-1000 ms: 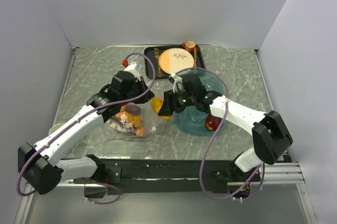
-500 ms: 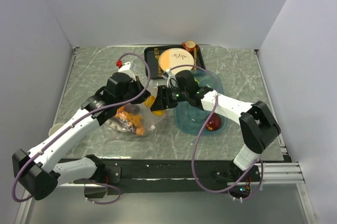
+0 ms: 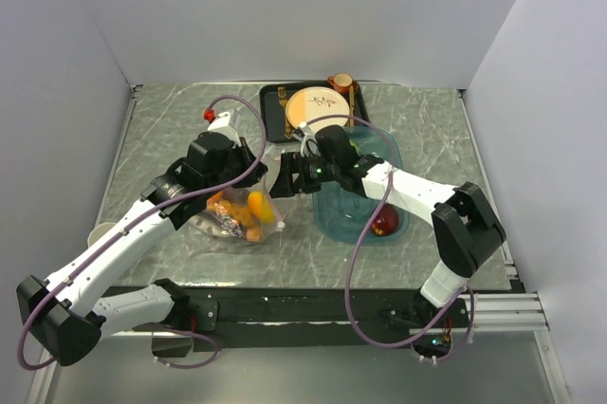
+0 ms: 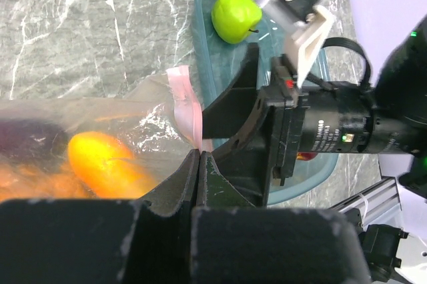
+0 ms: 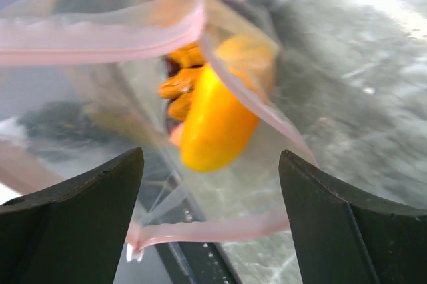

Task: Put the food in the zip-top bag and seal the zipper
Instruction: Place the fake fruit in the zipper food storage bag.

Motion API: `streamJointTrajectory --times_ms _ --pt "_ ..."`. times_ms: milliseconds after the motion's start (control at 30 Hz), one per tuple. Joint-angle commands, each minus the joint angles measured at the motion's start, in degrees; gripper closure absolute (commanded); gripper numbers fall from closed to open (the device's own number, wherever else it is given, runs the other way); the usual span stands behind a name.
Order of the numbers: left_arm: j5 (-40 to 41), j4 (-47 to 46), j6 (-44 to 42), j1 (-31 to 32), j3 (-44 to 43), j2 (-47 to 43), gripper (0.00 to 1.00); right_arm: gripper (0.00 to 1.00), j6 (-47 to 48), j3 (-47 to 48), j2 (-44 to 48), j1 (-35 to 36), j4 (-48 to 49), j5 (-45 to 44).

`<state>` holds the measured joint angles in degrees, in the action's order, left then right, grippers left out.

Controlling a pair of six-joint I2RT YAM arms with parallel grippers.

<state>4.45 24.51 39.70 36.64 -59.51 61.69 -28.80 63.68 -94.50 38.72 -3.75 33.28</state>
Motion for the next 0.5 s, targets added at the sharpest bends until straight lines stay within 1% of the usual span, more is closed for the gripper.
streamJointTrajectory --times_ms 0,33,67,100,133,167,200,267,300,333,433,467 --pt "0.82 -1.84 -0.33 0.18 -0.79 -0.87 0.99 0.11 2.96 2.07 7.12 -0.92 -7.21 -11.53" --pt "0.91 -1.92 -0.33 0.18 -0.79 -0.78 0.99 0.10 2.87 1.19 10.18 -1.27 -8.28 -17.75" --pt "0.83 -1.92 -0.33 0.18 -0.70 -0.78 0.99 0.08 2.61 0.14 12.13 -1.45 -9.16 -21.46" --pt "0.74 -2.10 -0.33 0.18 -0.53 -0.70 0.99 0.04 2.26 -2.39 14.15 -1.80 -11.00 -25.07" --pt "0.39 -2.36 -0.42 0.27 -0.44 -0.61 0.99 0.00 1.91 -3.99 18.86 -2.41 -11.28 -28.24" --pt "0.04 -2.54 -0.68 0.18 -0.35 -0.43 0.99 0.00 1.12 -5.57 21.26 -2.77 -11.37 -35.14" --pt "-0.14 -2.89 -0.77 0.18 -0.35 -0.26 0.99 0.00 0.24 -8.37 25.29 -3.21 -12.06 -38.26" --pt "-0.40 -3.15 -1.03 0.18 -0.52 0.27 0.99 0.00 -2.82 -11.28 28.22 -5.31 -13.30 -45.19" --pt "-0.67 -3.59 -1.03 0.27 -0.44 0.45 0.99 0.00 -3.98 -12.08 29.71 -6.19 -14.78 -46.45" --pt "-1.19 -3.86 -1.12 0.18 -0.52 0.80 0.99 0.00 -5.12 -12.78 30.16 -8.90 -15.58 -46.55" --pt "-1.90 -4.30 -1.12 0.18 -0.87 1.24 0.99 0.00 -8.63 -15.42 30.43 -12.95 -17.61 -44.44" --pt "-1.81 -4.38 -1.12 0.27 -0.96 1.33 0.99 0.00 -9.69 -16.30 30.43 -13.32 -18.91 -45.22"
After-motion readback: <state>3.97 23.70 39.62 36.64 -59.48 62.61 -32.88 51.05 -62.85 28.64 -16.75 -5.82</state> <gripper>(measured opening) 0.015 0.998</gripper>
